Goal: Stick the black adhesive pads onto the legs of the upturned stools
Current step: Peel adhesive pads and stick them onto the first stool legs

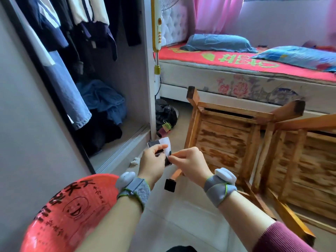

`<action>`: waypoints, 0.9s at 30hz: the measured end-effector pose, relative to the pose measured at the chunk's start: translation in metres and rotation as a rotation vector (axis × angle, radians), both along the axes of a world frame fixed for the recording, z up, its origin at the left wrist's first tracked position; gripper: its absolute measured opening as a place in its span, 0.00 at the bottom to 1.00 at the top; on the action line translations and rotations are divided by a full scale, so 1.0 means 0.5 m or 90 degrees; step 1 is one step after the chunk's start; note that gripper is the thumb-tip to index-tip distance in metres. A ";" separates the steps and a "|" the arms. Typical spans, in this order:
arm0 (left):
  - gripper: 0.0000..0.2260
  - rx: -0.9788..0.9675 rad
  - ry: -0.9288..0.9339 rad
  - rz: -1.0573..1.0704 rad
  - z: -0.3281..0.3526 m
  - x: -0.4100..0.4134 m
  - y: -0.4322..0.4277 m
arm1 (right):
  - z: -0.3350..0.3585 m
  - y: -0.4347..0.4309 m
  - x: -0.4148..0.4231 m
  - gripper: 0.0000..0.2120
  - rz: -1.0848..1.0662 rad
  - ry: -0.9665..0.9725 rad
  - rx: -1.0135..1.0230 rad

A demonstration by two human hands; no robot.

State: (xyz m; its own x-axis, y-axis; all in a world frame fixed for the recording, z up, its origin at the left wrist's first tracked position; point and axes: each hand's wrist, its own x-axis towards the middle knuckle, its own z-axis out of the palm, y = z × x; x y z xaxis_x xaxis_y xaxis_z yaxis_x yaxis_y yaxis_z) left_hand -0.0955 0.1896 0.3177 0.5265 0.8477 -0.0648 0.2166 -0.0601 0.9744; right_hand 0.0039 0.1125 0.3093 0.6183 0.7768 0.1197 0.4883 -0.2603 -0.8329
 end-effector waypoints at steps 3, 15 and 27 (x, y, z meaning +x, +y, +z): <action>0.15 0.013 0.005 -0.006 -0.004 0.007 -0.015 | 0.001 -0.004 0.010 0.08 -0.016 0.026 -0.020; 0.13 -0.145 -0.014 0.064 -0.015 0.070 0.026 | 0.081 -0.011 0.129 0.04 -0.052 0.275 0.071; 0.19 0.218 0.171 -0.038 0.153 0.254 0.165 | 0.181 0.126 0.272 0.15 -0.160 0.235 0.206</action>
